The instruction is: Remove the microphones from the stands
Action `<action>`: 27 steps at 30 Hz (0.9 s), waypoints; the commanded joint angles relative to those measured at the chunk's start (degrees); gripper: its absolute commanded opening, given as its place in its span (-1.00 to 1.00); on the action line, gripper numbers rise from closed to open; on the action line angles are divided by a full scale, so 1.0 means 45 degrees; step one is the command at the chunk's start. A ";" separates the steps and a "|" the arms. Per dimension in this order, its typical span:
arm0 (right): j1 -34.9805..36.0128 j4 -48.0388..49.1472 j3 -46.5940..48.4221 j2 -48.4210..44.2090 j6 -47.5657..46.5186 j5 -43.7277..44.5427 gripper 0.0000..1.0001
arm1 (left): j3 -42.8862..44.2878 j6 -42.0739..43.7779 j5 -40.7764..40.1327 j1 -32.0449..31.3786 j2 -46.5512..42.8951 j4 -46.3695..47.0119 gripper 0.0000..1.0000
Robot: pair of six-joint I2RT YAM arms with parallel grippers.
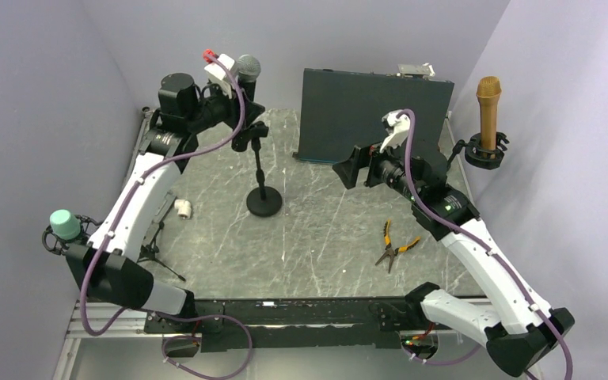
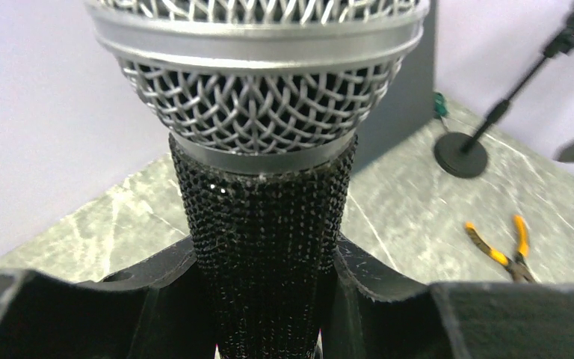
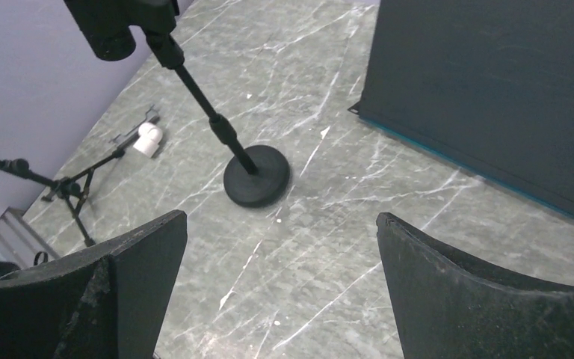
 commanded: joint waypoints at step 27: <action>0.3428 0.7595 -0.0748 0.3317 -0.1928 -0.8271 1.00 | -0.5231 0.0307 0.3850 -0.1684 -0.7493 -0.0968 -1.00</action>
